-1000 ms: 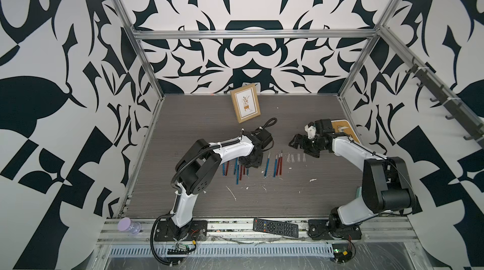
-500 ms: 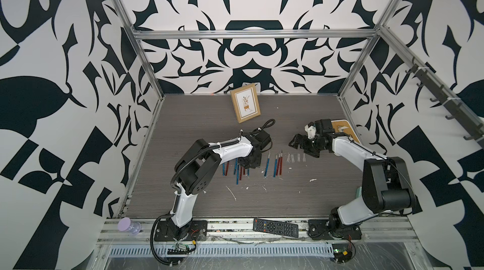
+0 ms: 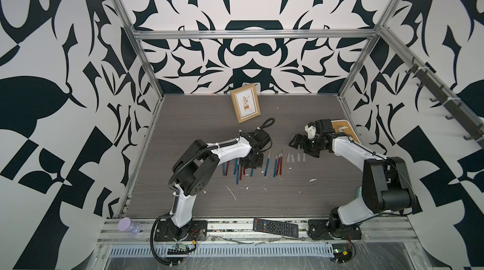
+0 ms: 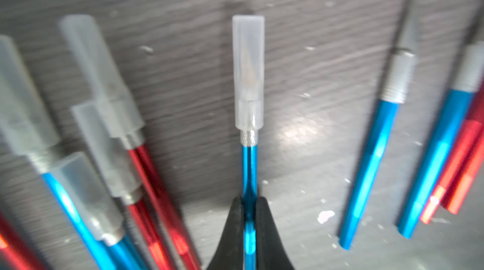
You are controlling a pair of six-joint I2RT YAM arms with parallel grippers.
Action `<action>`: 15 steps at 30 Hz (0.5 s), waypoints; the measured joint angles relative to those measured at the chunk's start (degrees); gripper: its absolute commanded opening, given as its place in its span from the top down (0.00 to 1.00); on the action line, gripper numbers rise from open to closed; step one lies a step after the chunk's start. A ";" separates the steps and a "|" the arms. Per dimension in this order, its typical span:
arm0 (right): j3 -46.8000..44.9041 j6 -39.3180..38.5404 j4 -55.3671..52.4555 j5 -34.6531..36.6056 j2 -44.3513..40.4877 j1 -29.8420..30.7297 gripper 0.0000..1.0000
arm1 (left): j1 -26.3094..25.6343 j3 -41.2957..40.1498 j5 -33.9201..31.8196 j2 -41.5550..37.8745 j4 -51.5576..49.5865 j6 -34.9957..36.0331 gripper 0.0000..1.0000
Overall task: Remove protective caps from carving knives
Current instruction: Pick up the carving knife from the center of the board.
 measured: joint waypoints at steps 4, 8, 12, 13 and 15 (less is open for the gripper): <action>0.00 -0.15 1.51 -1.46 -0.02 0.24 0.10 | 0.63 -3.15 6.91 -3.48 6.10 0.44 0.95; -0.13 -0.15 3.89 -3.28 -0.31 0.87 0.13 | 2.78 -7.30 15.34 -6.49 14.21 -0.59 0.96; -0.83 0.00 7.39 -6.60 -1.68 1.90 0.21 | 5.07 -9.49 20.74 -6.95 19.52 -2.05 0.99; -0.94 0.02 8.48 -7.50 -1.92 2.27 0.23 | 5.42 -9.66 21.57 -6.95 20.24 -2.32 0.99; -0.98 0.13 10.19 -8.87 -2.03 3.45 0.26 | 5.81 -9.68 22.86 -6.95 21.62 -2.73 1.00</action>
